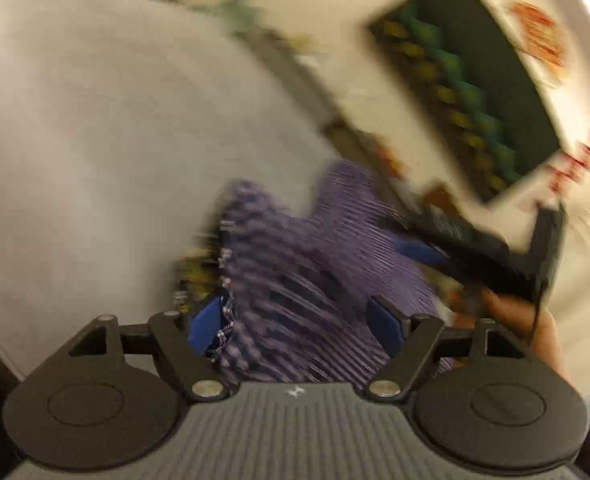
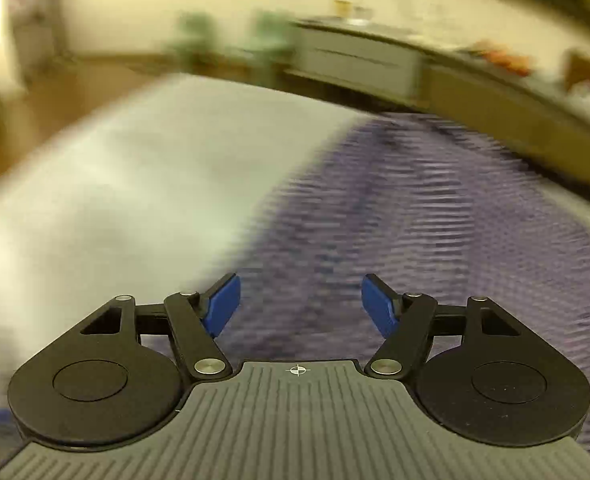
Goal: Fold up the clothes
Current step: 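Open the left gripper and release the sleeve onto the shirt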
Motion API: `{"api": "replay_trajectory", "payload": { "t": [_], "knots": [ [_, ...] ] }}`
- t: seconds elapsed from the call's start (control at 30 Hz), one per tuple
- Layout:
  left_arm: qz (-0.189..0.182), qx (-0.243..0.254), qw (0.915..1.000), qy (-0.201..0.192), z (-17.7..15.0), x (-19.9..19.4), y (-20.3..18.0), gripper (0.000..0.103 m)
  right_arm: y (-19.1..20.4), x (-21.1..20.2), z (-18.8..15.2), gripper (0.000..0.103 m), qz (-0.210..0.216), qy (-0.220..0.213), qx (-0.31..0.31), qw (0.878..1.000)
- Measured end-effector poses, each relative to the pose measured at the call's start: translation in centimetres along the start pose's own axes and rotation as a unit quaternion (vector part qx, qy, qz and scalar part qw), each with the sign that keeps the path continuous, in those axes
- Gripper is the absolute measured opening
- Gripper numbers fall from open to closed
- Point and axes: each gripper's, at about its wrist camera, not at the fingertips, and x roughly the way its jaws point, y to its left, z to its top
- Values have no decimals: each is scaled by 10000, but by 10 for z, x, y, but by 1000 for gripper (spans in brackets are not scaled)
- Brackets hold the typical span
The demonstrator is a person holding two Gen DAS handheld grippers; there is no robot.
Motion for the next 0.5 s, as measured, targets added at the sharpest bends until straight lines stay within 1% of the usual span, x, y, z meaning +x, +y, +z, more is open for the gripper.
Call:
{"api": "replay_trajectory", "payload": {
  "t": [0.03,0.07,0.1,0.13,0.17,0.23,0.27,0.3,0.33,0.4,0.47,0.5],
  "knots": [
    [-149,87,9998,78,-3,-1,-2,78,6,-10,-6,77,484,-33,49,9988],
    [-297,174,9993,155,-5,-2,-4,81,10,-19,-14,80,853,-54,35,9963],
    [-446,260,9984,233,-8,-3,-6,83,14,-26,-22,81,1090,-22,-24,9940],
    [-595,347,9971,311,-10,-3,-8,83,16,-27,-28,81,1185,78,-79,9929],
    [-743,433,9955,388,-13,-4,-10,83,17,-28,-34,82,1213,198,-136,9923],
    [-1038,606,9913,542,-18,-6,-14,83,20,-25,-47,80,988,481,-253,9936],
    [-1186,692,9886,619,-21,-7,-16,83,22,-29,-53,80,833,530,-300,9947],
    [-1332,777,9856,696,-23,-8,-18,83,20,-34,-60,80,751,557,-214,9954],
    [-1479,863,9822,773,-26,-8,-20,83,12,-38,-66,80,817,539,133,9951],
    [-1407,695,9858,593,-22,-17,-16,84,-4,-47,-79,80,946,500,826,9908],
    [-1316,511,9892,398,-17,-26,-11,85,-19,-57,-92,81,1070,459,1515,9816],
    [-1270,418,9906,300,-15,-31,-9,87,-26,-60,-99,81,1201,456,1878,9738]
  ]
}}
